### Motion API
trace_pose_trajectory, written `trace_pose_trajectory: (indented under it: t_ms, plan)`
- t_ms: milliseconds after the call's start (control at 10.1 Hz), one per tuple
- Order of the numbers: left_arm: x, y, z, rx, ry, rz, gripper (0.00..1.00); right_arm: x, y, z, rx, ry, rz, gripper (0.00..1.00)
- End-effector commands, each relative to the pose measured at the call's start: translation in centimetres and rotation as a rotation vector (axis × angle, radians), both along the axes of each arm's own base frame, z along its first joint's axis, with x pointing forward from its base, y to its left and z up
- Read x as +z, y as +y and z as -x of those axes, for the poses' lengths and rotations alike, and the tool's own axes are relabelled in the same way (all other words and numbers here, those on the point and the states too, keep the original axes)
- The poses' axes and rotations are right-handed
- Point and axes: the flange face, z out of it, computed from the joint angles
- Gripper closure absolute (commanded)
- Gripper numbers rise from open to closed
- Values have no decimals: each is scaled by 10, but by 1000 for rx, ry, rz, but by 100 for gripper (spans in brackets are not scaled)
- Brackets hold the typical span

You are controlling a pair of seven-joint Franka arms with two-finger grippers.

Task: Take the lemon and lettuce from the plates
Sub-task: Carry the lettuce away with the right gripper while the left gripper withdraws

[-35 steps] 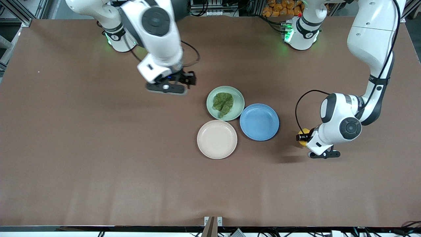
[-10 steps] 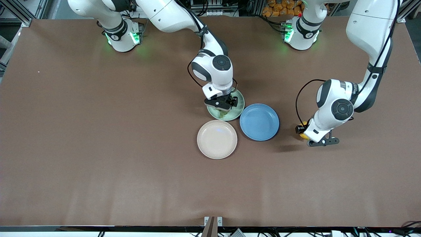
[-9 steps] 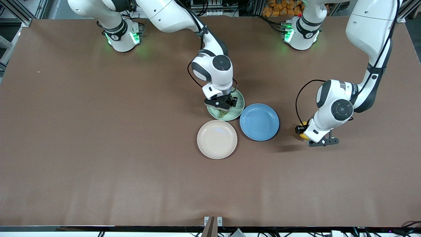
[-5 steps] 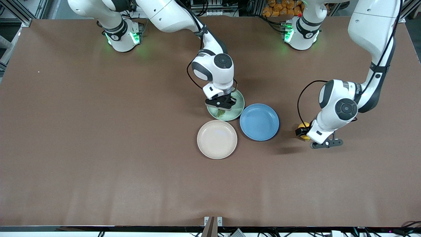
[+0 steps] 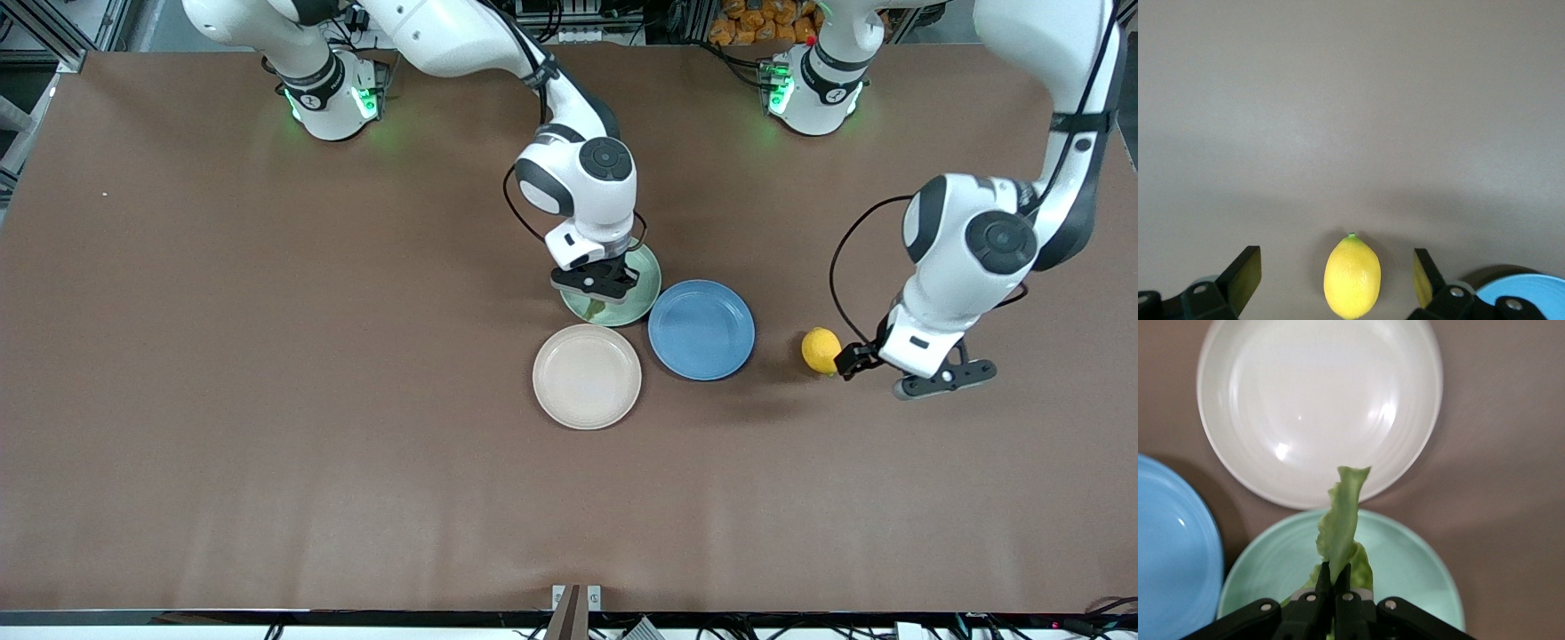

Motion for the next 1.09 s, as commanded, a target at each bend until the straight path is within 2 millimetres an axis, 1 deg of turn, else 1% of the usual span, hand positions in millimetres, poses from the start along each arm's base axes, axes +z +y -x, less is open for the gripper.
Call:
trace_pose_trajectory:
  t_ms: [0,99,197,296,395,493,592,691,789,888,987]
  plan:
    - [26,4,49,15,14,-39,0,86,-52,-31,19,79,-44,100]
    - [31,5,66,21,16,-35,0,115,-79,-47,25,102,-54,100]
    - [40,4,77,24,6,-30,0,144,-118,-66,32,124,-57,100]
    - [50,1,88,27,-7,-27,0,167,-156,-83,50,146,-57,100]
    - [59,1,95,35,-7,-19,0,187,-203,-100,61,166,-55,100]
    - [69,0,94,48,4,2,0,207,-250,-116,86,175,-64,100]
    - [89,-2,86,29,3,21,0,219,-298,-129,108,191,-68,100]
    - [118,-3,77,-6,26,47,0,219,-349,-139,135,216,-67,100]
    - [151,-6,70,-28,40,58,0,205,-393,-144,142,243,-62,100]
    - [182,-6,65,-30,36,60,0,185,-437,-150,141,272,-57,100]
    - [205,-7,64,-31,37,60,0,164,-483,-156,137,297,-65,100]
